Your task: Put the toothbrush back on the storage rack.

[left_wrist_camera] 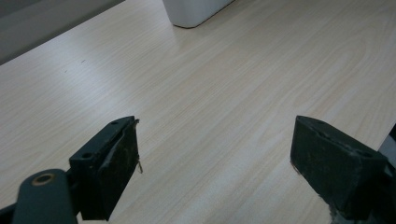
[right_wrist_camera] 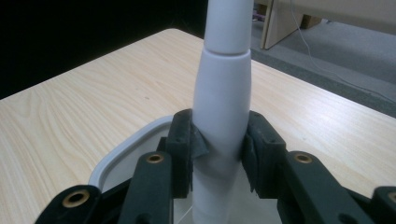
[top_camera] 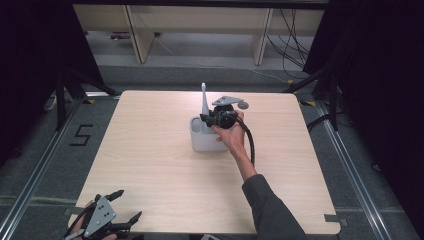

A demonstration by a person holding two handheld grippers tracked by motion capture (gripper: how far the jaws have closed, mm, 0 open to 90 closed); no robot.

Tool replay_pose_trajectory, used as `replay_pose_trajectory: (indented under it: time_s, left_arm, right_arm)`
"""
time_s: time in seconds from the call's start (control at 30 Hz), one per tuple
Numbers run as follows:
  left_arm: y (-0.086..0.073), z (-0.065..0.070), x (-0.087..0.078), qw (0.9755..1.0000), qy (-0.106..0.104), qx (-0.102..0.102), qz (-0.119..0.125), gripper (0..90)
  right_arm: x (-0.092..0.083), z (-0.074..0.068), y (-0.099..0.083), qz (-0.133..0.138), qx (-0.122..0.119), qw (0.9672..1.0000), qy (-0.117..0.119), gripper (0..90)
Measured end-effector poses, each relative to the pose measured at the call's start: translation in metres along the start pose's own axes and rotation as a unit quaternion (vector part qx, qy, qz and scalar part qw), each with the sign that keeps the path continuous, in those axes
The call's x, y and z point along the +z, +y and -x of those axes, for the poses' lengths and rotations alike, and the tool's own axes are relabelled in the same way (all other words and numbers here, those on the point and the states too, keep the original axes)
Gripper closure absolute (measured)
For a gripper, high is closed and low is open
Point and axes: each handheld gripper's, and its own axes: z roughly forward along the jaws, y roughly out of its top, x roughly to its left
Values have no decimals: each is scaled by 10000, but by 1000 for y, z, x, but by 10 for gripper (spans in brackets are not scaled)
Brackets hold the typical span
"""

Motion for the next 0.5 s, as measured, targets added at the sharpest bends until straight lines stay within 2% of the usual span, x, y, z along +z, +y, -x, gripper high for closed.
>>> replay_pose_trajectory:
  time_s: [0.03, 0.1, 0.17, 0.23, 0.27, 0.3, 0.33, 0.37, 0.43, 0.5]
  left_arm:
    - [0, 0, 0, 10000, -1, -4, 4, 148]
    - [0, 0, 0, 10000, 0, -4, 4, 148]
    - [0, -1, 0, 10000, 6, 40, -30, 148]
    - [0, -1, 0, 10000, 3, 36, -26, 148]
    - [0, -1, 0, 10000, 3, 36, -26, 148]
    - [0, 0, 0, 10000, -5, 22, -13, 148]
    - [0, -1, 0, 10000, -3, 68, -36, 148]
    - [0, -1, 0, 10000, -3, 66, -34, 148]
    - [0, 0, 0, 10000, -18, -1, -22, 148]
    - [0, 0, 0, 10000, 5, 5, -9, 149]
  right_arm:
    - [-1, 1, 0, -60, -72, 10000, 3, 666]
    - [-1, 1, -1, -70, -7, 10000, -1, 666]
    - [0, 2, -3, -94, -46, 9999, -32, 666]
    - [0, 3, -4, -97, 40, 9999, -4, 666]
    - [-1, 5, -5, -95, -43, 9999, -36, 665]
    - [-1, 4, -5, -83, 32, 10000, -19, 666]
    - [-2, 6, -5, -73, -36, 10000, -30, 665]
    - [-3, 5, -6, -99, 76, 9999, -21, 665]
    - [-2, 6, -7, 28, 114, 9999, -31, 663]
    - [-5, 7, -7, 148, 305, 9993, 126, 646]
